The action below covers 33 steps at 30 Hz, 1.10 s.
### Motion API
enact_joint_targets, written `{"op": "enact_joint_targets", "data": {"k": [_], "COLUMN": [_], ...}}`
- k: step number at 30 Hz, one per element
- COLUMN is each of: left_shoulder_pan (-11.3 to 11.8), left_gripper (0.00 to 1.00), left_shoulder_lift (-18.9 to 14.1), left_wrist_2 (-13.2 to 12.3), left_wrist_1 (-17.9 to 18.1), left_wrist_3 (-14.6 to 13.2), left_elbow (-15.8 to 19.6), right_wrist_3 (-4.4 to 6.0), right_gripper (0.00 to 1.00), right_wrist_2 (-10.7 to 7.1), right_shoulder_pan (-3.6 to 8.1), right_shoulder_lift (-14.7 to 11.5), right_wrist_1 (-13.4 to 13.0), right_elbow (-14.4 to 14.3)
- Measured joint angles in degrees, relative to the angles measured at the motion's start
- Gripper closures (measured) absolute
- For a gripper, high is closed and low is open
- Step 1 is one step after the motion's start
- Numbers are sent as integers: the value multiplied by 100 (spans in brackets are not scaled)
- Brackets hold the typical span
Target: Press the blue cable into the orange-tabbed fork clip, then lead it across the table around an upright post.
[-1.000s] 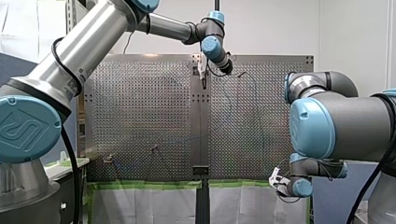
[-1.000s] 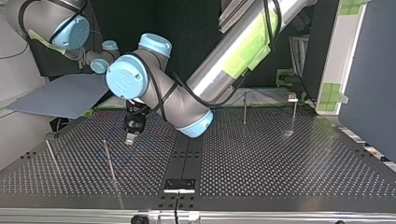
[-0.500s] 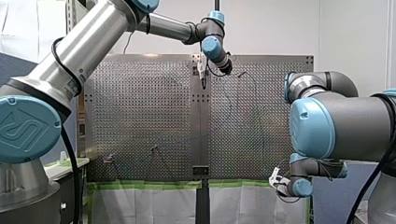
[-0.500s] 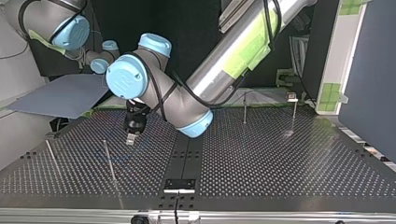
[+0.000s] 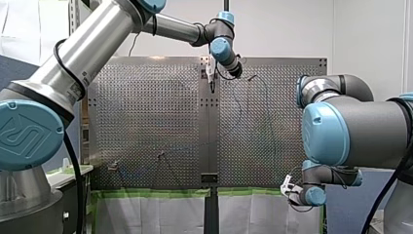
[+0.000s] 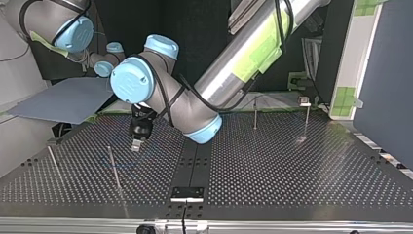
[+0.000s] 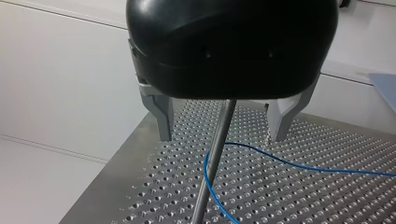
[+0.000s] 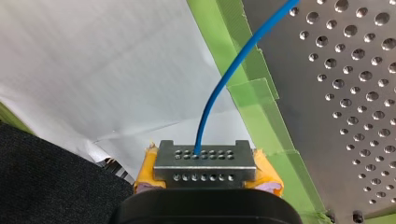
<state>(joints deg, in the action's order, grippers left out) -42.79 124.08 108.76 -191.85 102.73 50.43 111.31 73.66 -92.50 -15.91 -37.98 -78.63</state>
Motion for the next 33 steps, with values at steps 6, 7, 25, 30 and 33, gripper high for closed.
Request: {"op": "enact_joint_targets", "data": {"k": [6, 7, 25, 30, 33], "left_shoulder_pan": [-17, -25, -99, -134, -142], "left_gripper": [0, 0, 0, 0, 0], "left_shoulder_lift": [-3, -6, -848, -1160, -1350], "left_wrist_2": [11, 13, 25, 22, 13], "left_wrist_1": [-59, -76, 706, 1018, 1207], "left_wrist_3": [-1, 2, 735, 801, 819], "left_elbow": [6, 17, 892, 1205, 1393], "right_wrist_3": [-2, -2, -28, -28, -31], "right_gripper": [100, 100, 100, 100, 100], "right_wrist_2": [-6, -9, -52, -53, -53], "right_shoulder_pan": [10, 17, 38, 42, 43], "right_shoulder_lift": [-1, -2, -4, -4, -4], "right_wrist_1": [2, 6, 43, 45, 50], "right_elbow": [0, 0, 0, 0, 0]}}
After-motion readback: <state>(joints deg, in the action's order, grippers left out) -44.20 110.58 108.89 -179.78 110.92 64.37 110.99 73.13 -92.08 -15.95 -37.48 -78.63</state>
